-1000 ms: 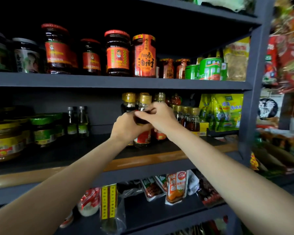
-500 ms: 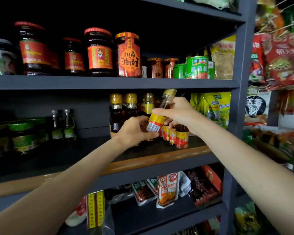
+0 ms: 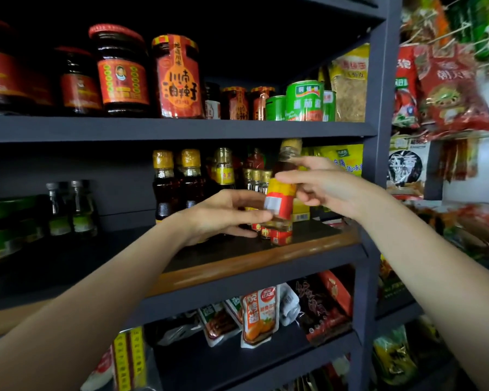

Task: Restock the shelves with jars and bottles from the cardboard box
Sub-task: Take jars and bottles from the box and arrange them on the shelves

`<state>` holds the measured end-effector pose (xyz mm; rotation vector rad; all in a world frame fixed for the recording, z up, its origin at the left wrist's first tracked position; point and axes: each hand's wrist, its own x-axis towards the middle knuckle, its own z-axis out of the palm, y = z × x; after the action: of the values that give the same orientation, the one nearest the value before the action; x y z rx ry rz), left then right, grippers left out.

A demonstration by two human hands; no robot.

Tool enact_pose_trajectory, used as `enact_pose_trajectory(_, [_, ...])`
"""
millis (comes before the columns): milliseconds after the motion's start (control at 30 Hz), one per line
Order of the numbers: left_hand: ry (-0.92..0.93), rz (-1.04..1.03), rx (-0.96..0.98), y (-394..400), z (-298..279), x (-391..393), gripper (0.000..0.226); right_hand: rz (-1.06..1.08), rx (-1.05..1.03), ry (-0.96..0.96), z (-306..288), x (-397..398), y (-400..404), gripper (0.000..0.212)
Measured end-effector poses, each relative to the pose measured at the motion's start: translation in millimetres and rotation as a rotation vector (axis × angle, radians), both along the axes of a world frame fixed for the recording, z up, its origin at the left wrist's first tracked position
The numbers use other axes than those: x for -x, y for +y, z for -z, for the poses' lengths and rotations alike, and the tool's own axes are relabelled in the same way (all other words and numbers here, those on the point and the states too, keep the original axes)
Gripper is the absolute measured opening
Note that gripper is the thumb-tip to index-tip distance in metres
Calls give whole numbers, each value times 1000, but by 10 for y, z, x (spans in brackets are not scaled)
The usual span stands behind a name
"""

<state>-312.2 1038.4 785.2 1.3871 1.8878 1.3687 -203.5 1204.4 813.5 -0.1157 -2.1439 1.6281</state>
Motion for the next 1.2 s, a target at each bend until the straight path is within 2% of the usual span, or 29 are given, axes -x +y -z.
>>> enact_pose_trajectory(67, [87, -158, 11, 83, -19, 79, 42, 70, 70, 23, 33, -65, 206, 34])
enact_pose_trajectory(167, [207, -349, 32, 272, 61, 161, 33, 260, 116, 48, 107, -73, 448, 38])
enact_pose_trajectory(267, [342, -425, 65, 472, 158, 154, 42, 457, -23, 65, 210, 76, 546, 43])
enact_pose_trajectory(367, [408, -463, 84, 562, 194, 119, 45, 521, -165, 35, 281, 281, 547, 47])
enact_pose_trajectory(500, [411, -467, 106, 522, 212, 169, 39, 536, -269, -110, 385, 570, 532, 51])
enact_pose_trajectory(633, [279, -437, 57, 416, 207, 271, 35, 529, -332, -139, 420, 780, 554, 58])
enact_pose_trajectory(767, [259, -398, 34, 426, 240, 280, 33, 475, -346, -168, 420, 914, 547, 50])
enact_pose_trajectory(867, [346, -407, 69, 475, 260, 263, 32, 440, -364, -190, 449, 952, 574, 42])
enact_pose_trajectory(1000, [439, -431, 73, 572, 265, 183, 36, 414, -315, -168, 431, 871, 677, 36])
enact_pose_trajectory(1067, [498, -451, 79, 601, 269, 152, 38, 443, -239, -38, 368, 705, 663, 24])
enact_pose_trajectory(1133, [495, -472, 70, 607, 275, 135, 38, 340, -66, 55, 298, 484, 566, 32])
enact_pose_trajectory(1200, [476, -495, 51, 618, 289, 120, 38, 171, -56, -28, 277, 315, 449, 43])
